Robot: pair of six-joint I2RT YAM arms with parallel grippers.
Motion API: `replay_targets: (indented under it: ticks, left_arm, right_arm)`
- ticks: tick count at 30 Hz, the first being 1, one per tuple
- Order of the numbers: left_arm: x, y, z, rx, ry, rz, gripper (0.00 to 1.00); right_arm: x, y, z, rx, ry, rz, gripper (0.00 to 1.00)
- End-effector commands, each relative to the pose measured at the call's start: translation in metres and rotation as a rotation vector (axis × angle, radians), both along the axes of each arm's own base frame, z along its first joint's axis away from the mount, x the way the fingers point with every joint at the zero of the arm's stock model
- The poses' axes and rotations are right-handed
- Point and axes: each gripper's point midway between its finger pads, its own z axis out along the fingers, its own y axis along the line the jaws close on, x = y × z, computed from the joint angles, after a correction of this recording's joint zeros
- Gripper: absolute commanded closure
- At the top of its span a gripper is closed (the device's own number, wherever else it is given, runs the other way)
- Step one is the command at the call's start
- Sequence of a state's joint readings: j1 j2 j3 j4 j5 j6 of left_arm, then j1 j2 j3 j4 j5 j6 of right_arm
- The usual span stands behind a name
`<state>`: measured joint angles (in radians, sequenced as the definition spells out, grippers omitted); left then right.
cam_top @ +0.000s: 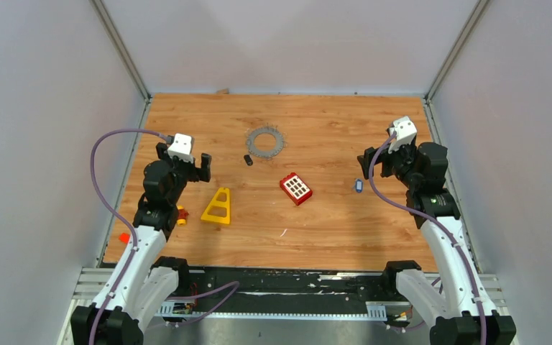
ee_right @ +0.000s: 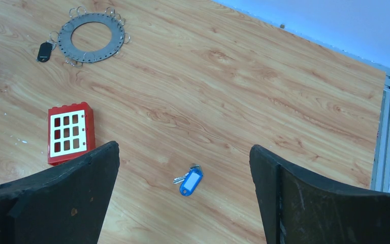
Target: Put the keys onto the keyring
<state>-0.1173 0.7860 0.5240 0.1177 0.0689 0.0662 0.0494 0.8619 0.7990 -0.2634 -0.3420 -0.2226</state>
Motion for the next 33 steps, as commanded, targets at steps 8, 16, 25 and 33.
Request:
replay_targets:
  ticks: [8, 16, 25, 33]
  left_arm:
    - [0.0, 0.005, 0.016, 0.017, -0.061, 0.018, 0.0]
    - [-0.015, -0.017, 0.017, 0.182, 0.034, -0.195, 0.0]
    - [-0.009, -0.056, -0.026, 0.37, 0.274, -0.443, 0.0]
    - [0.031, -0.106, -0.06, 0.259, 0.417, -0.532, 0.04]
  right_arm:
    - [0.0, 0.003, 0.017, -0.002, -0.071, 0.023, 0.0]
    - [-0.003, 0.009, 0.017, -0.018, -0.057, 0.069, 0.0]
    - [0.009, 0.055, -0.029, -0.123, 0.159, 0.23, 0.0]
    - [-0.003, 0.082, -0.051, -0.211, 0.154, 0.337, 0.01]
